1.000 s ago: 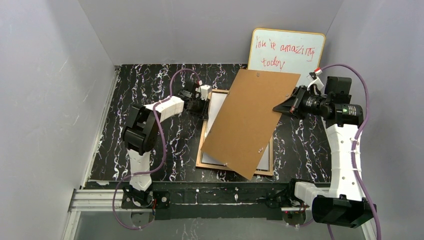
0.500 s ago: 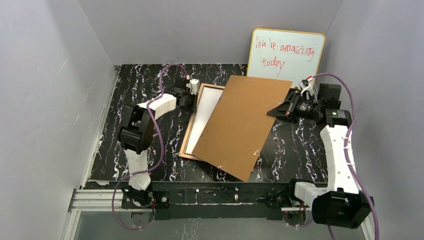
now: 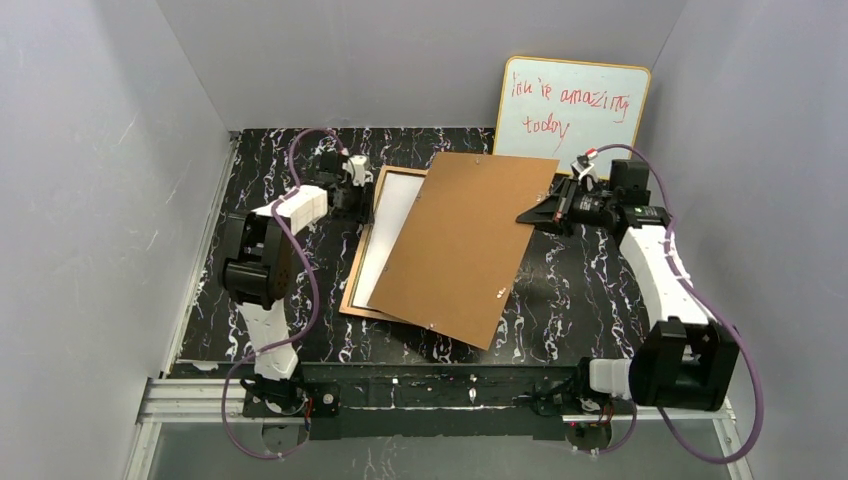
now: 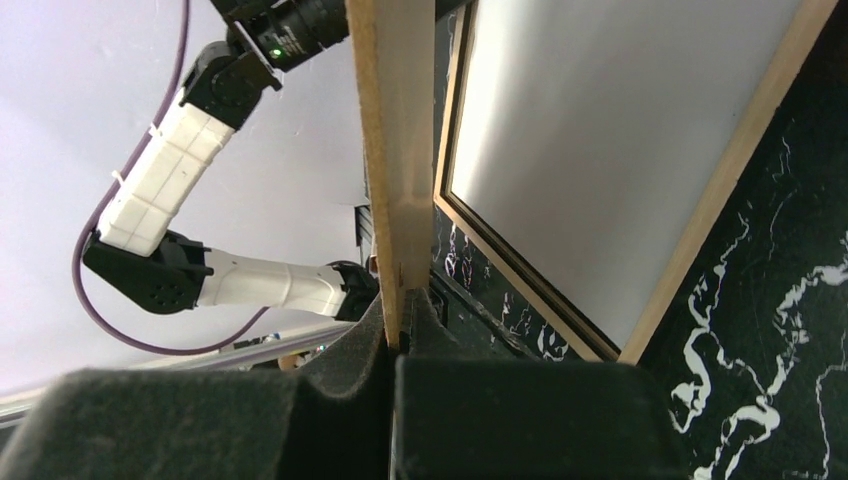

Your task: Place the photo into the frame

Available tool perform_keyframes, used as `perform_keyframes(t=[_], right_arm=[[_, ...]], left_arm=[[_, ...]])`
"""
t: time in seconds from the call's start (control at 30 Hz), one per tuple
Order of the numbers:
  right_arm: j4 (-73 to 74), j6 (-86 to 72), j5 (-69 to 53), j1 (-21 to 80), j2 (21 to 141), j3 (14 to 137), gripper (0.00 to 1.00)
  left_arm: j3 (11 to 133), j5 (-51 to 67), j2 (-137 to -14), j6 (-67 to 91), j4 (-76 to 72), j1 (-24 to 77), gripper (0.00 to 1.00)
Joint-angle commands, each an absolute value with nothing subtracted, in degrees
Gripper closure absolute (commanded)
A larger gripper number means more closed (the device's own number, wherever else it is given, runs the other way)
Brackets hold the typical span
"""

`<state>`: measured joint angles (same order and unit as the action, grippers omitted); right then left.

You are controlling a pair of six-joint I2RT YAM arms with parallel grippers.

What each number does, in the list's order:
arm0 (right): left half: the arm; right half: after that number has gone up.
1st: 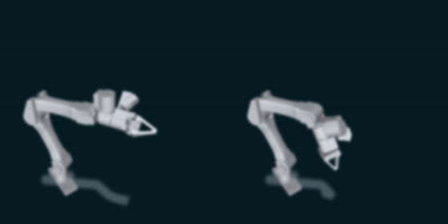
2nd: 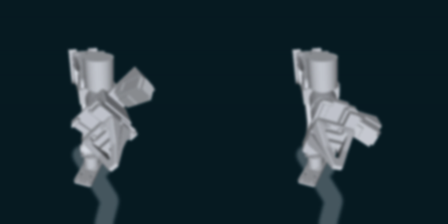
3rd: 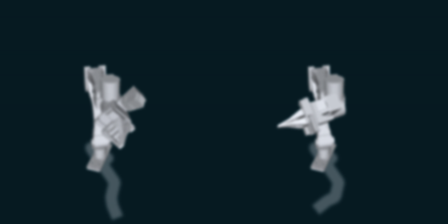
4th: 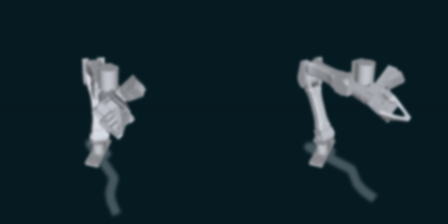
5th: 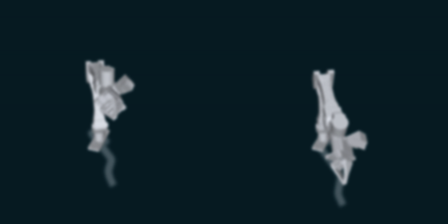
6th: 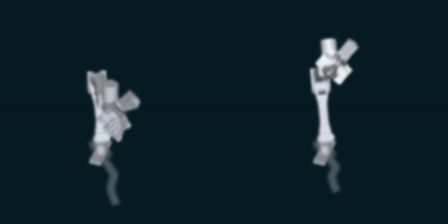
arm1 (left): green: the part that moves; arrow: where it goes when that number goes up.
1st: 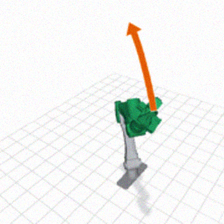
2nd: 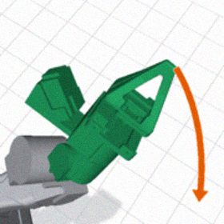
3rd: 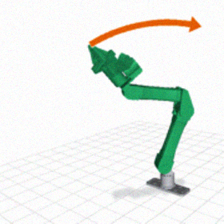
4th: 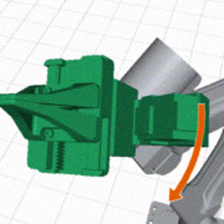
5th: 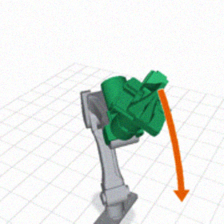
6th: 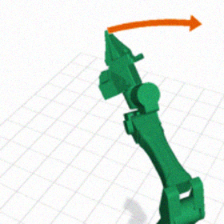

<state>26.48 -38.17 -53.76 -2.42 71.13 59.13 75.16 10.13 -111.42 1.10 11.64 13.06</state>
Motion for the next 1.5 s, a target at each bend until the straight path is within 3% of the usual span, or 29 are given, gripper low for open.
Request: perform_keyframes(t=[0.0, 0.07, 0.13, 0.6, 0.77, 1.2, 1.47], right_arm=[[17.47, -40.12, -60.91, -0.18, 75.95, 60.87, 0.99], [15.97, -40.09, -61.68, -0.09, 78.91, 61.64, 0.99], [14.91, -39.85, -62.41, 1.73, 81.83, 62.82, 0.99], [7.83, -41.22, -66.38, 4.93, 98.12, 69.75, 0.99], [6.74, -41.3, -66.61, 5.35, 102.7, 71.17, 0.99], [0.5, -44.19, -67.75, 5.89, 109.77, 71.66, 0.99], [0.51, -44.3, -68.47, 6.02, 112.68, 73.84, 0.99]], left_arm=[[79.13, 16.82, -105.22, 2.07, 14.13, 7.58, 0.34], [80.61, 19.3, -104.11, 2.41, 14.27, 4.91, 0.21], [82.51, 21.36, -103.42, 1.76, 15.53, 2.69, 0.18], [74.77, 25.77, -104.8, -5.36, 20.12, 0.5, 0.23], [72.56, 28.72, -105.25, -5.07, 20.47, 0.53, 0.31], [69.95, 30.54, -108.11, -5.0, 21.53, 2.07, 0.63], [69.67, 29.48, -108.87, -6.26, 21.92, 3.66, 0.69]])
